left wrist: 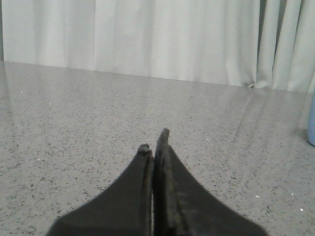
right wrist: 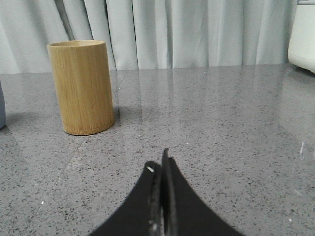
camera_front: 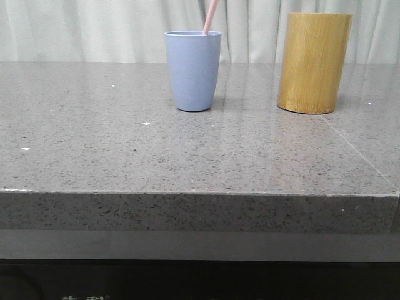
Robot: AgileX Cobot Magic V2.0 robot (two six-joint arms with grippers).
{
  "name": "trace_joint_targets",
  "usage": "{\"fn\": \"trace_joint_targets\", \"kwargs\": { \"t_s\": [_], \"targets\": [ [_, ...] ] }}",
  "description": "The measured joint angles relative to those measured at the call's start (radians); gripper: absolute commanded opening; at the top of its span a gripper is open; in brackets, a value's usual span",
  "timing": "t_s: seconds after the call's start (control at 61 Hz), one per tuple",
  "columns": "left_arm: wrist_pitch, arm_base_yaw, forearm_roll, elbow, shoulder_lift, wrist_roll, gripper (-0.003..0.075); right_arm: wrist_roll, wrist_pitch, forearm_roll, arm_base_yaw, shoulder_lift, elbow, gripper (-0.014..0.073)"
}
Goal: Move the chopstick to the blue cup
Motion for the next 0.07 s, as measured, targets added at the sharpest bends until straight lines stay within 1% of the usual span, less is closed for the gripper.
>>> {"fn": "trace_joint_targets", "kwargs": {
  "t_s": [0.066],
  "targets": [
    [0.000,0.000,0.000,0.000,0.000,0.000,-0.0019,0.000,0.000,0.000,0.000,0.000,0.000,-0.0067]
  ]
}}
